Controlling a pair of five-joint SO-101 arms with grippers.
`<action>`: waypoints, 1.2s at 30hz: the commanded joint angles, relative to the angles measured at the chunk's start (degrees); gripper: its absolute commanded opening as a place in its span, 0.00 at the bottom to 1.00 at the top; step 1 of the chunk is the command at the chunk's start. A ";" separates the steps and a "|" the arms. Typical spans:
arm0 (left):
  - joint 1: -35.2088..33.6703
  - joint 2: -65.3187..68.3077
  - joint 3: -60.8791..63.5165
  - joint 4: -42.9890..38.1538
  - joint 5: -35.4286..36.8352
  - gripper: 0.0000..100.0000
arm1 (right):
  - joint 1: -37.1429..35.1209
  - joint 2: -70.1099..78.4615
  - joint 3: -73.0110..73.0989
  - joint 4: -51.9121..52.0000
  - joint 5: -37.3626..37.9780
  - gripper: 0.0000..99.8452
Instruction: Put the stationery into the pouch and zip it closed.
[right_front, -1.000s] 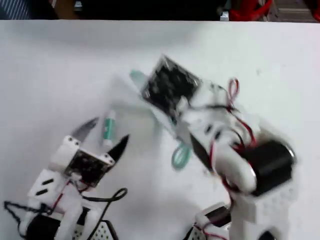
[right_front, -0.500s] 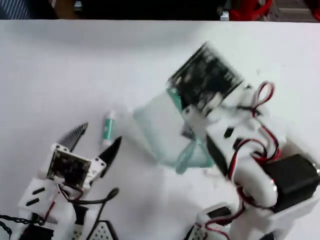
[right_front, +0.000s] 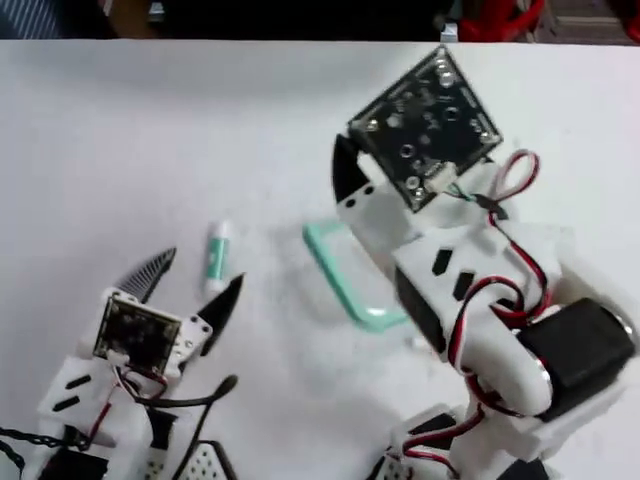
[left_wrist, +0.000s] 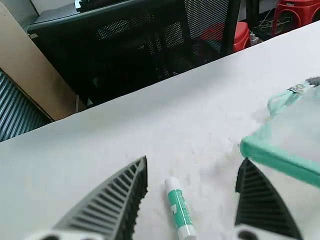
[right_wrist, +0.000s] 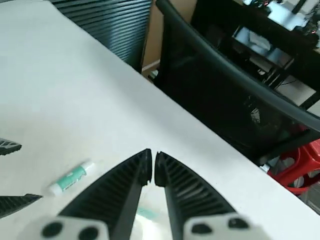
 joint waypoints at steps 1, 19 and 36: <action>-0.13 0.22 -1.93 0.26 0.35 0.28 | -0.48 -0.40 2.90 0.40 -0.44 0.02; -0.22 0.22 16.79 -11.34 0.79 0.28 | 45.93 -14.99 45.01 -8.92 21.01 0.02; -0.57 0.22 24.00 -13.27 0.18 0.20 | 63.96 -16.92 56.62 -11.56 47.38 0.13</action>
